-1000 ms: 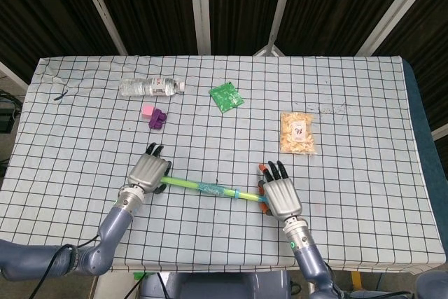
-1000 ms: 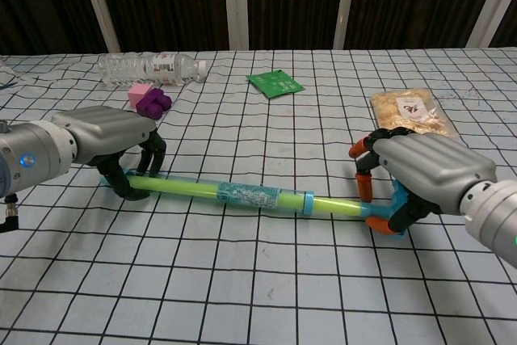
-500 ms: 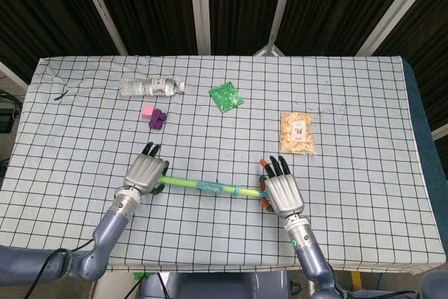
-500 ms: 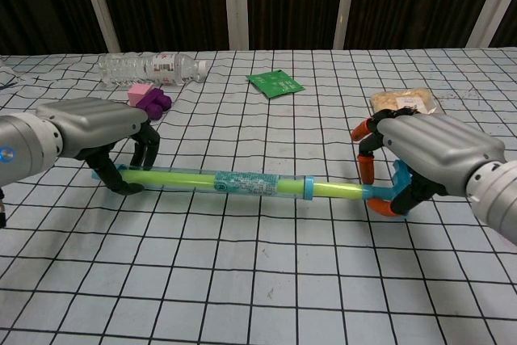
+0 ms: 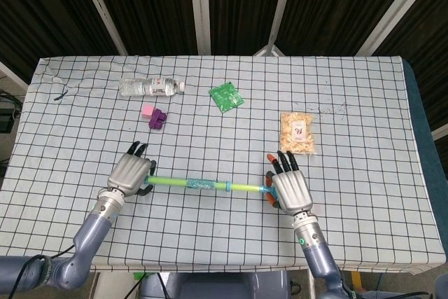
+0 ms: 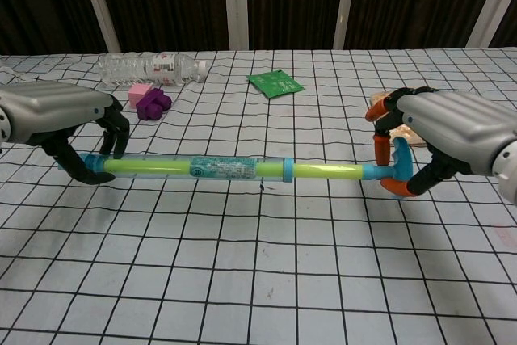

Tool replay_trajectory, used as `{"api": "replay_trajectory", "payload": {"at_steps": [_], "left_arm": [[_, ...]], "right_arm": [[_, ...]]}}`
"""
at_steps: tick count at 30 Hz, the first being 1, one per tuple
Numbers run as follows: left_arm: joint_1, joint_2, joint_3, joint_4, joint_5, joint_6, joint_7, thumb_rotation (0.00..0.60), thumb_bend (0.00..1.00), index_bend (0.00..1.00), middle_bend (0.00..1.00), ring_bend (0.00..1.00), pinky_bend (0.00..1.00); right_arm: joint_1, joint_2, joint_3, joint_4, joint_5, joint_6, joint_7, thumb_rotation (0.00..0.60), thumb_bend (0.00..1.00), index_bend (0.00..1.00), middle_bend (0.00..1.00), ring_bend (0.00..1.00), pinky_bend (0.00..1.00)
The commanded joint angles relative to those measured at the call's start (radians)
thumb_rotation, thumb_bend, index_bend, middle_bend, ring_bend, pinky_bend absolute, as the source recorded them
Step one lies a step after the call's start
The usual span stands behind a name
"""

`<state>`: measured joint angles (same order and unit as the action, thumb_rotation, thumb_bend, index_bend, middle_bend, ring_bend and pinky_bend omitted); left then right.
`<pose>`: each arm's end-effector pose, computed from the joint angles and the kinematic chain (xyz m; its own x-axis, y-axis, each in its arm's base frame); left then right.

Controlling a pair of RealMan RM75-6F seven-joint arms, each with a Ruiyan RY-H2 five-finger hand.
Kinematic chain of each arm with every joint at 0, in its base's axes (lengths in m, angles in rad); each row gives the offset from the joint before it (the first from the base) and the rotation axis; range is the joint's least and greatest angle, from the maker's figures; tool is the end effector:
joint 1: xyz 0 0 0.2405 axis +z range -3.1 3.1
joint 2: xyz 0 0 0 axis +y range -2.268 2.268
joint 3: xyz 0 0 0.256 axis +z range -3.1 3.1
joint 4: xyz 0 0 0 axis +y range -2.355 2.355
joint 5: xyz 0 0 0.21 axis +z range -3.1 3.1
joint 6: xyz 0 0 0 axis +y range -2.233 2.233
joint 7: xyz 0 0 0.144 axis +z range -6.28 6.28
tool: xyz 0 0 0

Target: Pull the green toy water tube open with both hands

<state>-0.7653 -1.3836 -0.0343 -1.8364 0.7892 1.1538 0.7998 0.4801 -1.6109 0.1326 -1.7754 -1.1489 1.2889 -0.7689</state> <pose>-0.1610 0.2977 0.0167 0.6622 0.3085 0.6829 0.7489 -0.3035 -0.5891 -0.1491 -0.2569 -0.0072 0.4909 -0.1489 0.8584 -0.8599 -0.2409 0.4500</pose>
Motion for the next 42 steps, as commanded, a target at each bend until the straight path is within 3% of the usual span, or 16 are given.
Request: {"api": "replay_trajectory", "payload": {"at_steps": [1,16,42], "left_arm": [[0.013,0.025,0.011,-0.005,0.008,0.000,-0.018,0.600,0.50,0.55,0.55,0.08,0.04],[0.055,0.093,0.051,0.029,0.045,-0.025,-0.081,0.600,0.50,0.55,0.55,0.08,0.04],[0.078,0.184,0.061,0.066,0.079,-0.062,-0.122,0.600,0.50,0.55,0.56,0.08,0.04]], "right_arm": [[-0.002,0.011,0.002,-0.008,0.002,0.003,0.003,0.600,0.38,0.64,0.19,0.00,0.00],[-0.012,0.058,0.000,-0.003,0.009,0.011,0.023,0.600,0.38,0.64,0.19,0.00,0.00],[-0.025,0.159,0.032,0.003,0.045,0.023,0.071,0.600,0.39,0.64,0.19,0.00,0.00]]}}
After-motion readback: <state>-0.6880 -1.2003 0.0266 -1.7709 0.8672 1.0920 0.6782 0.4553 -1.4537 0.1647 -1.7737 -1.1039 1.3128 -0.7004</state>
